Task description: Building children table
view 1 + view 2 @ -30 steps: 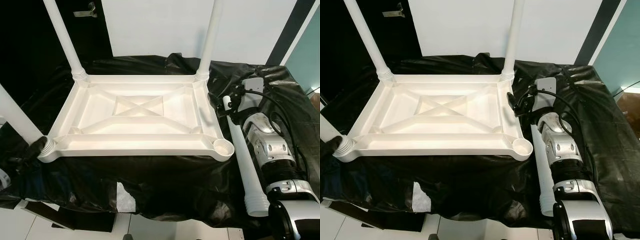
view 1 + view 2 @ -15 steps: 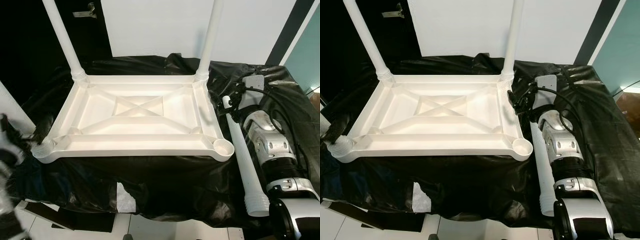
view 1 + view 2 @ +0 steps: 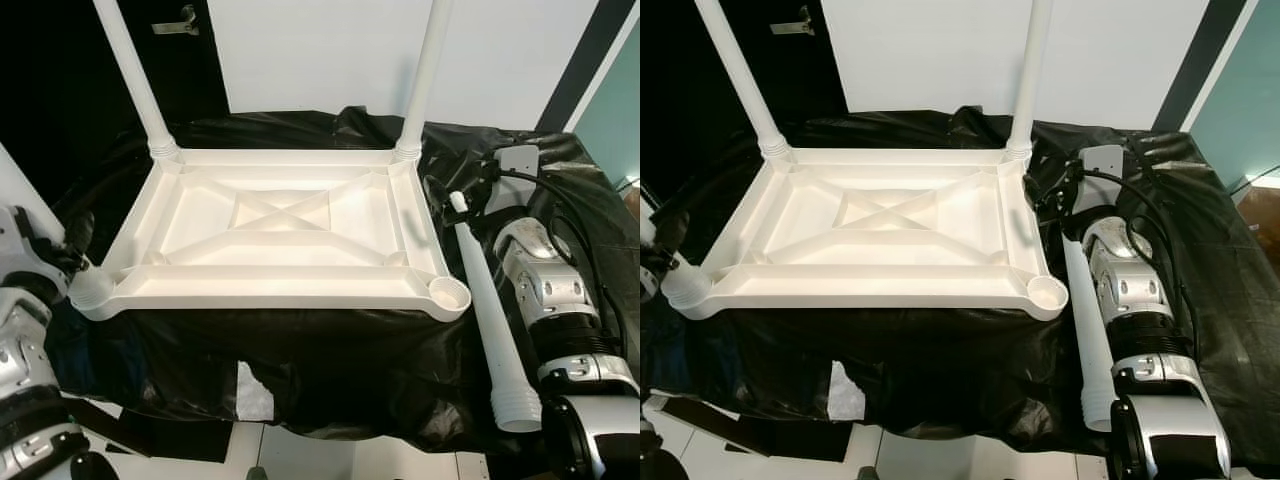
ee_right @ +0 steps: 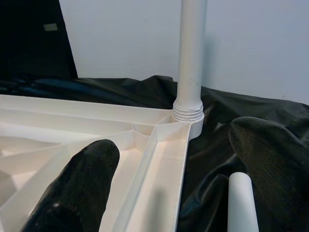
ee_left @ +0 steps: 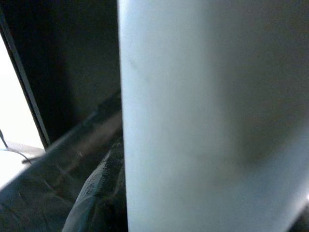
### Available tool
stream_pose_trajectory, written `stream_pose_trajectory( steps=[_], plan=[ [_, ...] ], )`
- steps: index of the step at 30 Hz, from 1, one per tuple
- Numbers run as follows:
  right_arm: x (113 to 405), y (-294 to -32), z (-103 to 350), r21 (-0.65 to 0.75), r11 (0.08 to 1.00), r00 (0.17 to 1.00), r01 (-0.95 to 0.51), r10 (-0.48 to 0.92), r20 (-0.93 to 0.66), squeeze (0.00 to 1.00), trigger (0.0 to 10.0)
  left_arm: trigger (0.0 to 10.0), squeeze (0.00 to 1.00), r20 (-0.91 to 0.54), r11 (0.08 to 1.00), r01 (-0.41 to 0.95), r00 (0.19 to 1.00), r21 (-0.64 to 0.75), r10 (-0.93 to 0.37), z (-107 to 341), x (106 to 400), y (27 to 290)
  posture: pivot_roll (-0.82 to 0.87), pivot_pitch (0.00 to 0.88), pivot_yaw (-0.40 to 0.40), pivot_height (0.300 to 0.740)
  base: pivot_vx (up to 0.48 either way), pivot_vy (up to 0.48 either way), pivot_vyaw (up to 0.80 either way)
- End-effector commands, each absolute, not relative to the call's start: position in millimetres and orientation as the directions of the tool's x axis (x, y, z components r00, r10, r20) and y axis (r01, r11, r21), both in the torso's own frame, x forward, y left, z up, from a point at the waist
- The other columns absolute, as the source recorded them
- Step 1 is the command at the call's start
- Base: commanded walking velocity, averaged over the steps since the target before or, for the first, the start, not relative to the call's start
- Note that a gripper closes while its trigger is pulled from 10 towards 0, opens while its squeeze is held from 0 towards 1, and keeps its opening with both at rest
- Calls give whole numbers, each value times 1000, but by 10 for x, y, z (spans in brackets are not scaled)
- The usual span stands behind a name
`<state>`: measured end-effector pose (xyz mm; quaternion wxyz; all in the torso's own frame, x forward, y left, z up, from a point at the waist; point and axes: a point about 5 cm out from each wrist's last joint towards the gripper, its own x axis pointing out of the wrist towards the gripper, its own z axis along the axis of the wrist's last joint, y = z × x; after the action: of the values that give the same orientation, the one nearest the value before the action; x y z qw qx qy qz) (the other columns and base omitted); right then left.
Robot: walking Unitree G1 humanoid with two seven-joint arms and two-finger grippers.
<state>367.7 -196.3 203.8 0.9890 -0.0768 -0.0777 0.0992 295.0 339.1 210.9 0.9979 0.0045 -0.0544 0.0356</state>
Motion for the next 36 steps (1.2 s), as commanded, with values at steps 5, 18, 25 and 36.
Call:
stream_pose_trajectory(
  steps=[5,18,25,36],
  plan=[
    [3699,-1936,2074,-154,971,967,-183,206,149,0,10000,0,0,282,993,-114,954,33,100,2662,2973,3414,45,26,-7,740,0,0,0],
    [3693,-1949,2044,-159,970,969,-182,204,139,0,10000,10000,0,366,971,-43,929,236,-48,3198,2842,3237,37,26,-2,740,0,0,0],
    [3694,-1988,2027,-168,970,972,-178,200,125,0,10000,10000,0,193,959,12,979,283,-70,2806,2665,3289,41,28,-19,740,0,0,0],
    [3743,-1970,2093,-190,960,966,-203,228,119,0,10000,10000,0,53,954,9,998,299,-26,2397,2595,3226,44,30,-47,740,0,0,0]
  ],
)
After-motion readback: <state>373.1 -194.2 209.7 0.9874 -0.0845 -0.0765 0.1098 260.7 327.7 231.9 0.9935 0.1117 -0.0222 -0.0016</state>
